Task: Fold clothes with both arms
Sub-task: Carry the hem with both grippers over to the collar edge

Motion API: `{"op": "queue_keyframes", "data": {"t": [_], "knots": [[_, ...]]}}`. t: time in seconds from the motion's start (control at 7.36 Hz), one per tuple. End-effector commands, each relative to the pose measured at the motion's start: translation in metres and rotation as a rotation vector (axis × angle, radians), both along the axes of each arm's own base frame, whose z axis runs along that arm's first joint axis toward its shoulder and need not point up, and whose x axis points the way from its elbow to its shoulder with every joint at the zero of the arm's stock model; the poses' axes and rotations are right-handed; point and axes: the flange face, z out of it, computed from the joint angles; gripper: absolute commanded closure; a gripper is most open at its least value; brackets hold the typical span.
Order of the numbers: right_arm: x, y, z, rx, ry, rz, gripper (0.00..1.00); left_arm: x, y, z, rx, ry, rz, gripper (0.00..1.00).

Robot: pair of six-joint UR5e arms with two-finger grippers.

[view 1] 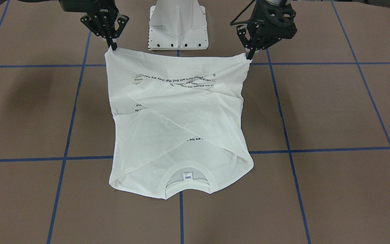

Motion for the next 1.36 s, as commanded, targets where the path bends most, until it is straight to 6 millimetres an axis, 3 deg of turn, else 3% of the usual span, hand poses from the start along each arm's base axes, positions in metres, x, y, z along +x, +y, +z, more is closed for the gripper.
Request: {"op": "queue_keyframes", "data": {"t": [0.0,0.27,0.41,0.68,0.95,1.22], "knots": [[0.015,-0.056,-0.017,0.018,-0.002,0.072,1.0,0.014,-0.04,-0.003,0.023,-0.045,-0.078,1.0],[-0.023,-0.093,0.0,0.016,-0.003,0.083,1.0,0.04,-0.074,0.015,0.046,-0.061,-0.118,1.0],[-0.046,-0.117,0.022,0.009,0.018,0.091,1.0,0.055,-0.09,0.032,0.055,-0.077,-0.137,1.0],[-0.069,-0.166,0.061,0.036,0.043,0.099,1.0,0.082,-0.126,0.071,0.098,-0.094,-0.149,1.0],[-0.085,-0.19,0.095,0.039,0.097,0.076,1.0,0.11,-0.16,0.102,0.112,-0.102,-0.169,1.0],[-0.092,-0.197,0.112,0.016,0.128,0.073,1.0,0.117,-0.17,0.112,0.122,-0.137,-0.166,1.0]]}}
